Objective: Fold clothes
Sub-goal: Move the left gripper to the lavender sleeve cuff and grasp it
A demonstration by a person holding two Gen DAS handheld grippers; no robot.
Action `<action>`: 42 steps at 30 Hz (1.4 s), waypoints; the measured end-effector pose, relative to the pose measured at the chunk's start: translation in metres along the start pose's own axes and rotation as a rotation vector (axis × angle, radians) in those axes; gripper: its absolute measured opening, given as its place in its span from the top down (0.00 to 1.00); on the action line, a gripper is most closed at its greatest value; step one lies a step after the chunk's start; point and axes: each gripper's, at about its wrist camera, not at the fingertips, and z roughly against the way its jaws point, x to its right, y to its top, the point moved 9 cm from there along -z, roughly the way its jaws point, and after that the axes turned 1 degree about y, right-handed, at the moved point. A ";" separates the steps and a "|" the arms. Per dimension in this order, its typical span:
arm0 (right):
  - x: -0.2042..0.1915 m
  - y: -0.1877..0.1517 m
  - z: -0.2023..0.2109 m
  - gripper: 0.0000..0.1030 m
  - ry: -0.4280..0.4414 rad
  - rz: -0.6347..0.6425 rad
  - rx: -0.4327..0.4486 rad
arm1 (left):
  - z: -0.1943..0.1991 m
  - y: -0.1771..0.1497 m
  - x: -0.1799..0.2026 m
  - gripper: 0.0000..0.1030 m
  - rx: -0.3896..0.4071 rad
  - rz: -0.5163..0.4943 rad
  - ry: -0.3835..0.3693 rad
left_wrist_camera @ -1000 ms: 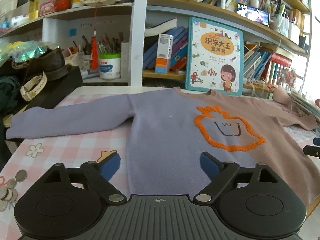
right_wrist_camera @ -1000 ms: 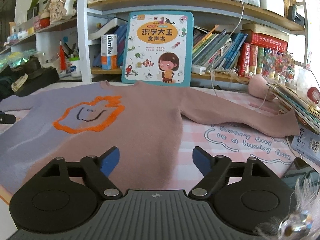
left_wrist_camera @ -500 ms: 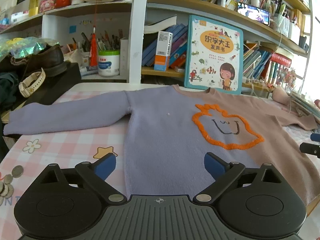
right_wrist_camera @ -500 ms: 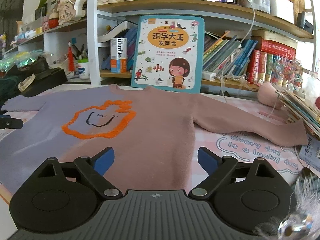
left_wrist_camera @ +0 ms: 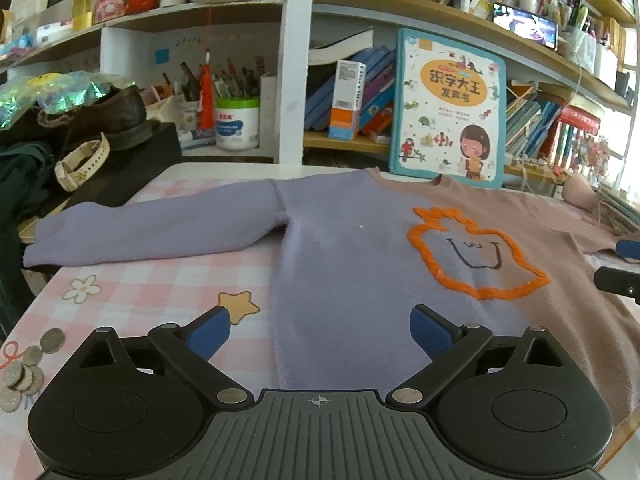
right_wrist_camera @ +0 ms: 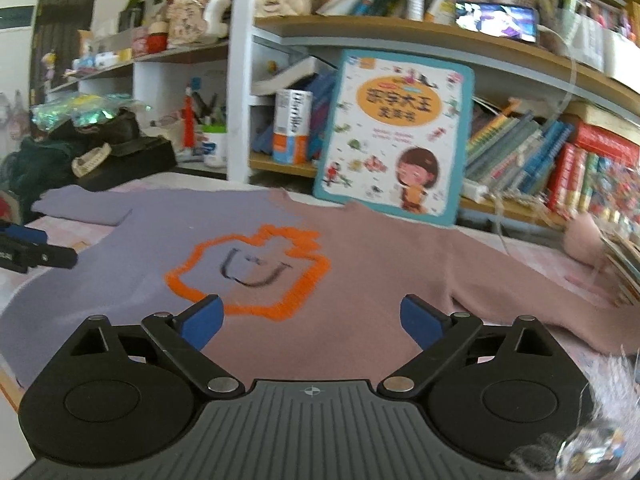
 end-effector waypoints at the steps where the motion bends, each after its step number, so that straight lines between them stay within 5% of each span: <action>1: -0.004 0.002 -0.003 0.07 0.011 0.006 0.003 | 0.000 0.001 -0.002 0.04 0.002 0.000 0.005; 17: -0.029 0.009 -0.041 0.07 0.099 0.065 -0.005 | -0.006 0.024 -0.069 0.04 0.050 0.091 0.171; 24: -0.032 -0.003 -0.051 0.07 0.127 0.051 -0.045 | -0.012 0.030 -0.127 0.04 0.038 0.148 0.324; 32: -0.036 -0.007 -0.056 0.07 0.147 0.065 -0.078 | -0.036 0.025 -0.200 0.04 -0.047 0.354 0.403; 38: -0.039 -0.009 -0.059 0.07 0.158 0.072 -0.096 | -0.046 0.021 -0.247 0.07 -0.051 0.610 0.393; 42: -0.040 -0.010 -0.060 0.07 0.162 0.080 -0.105 | -0.054 0.016 -0.265 0.20 -0.050 0.727 0.375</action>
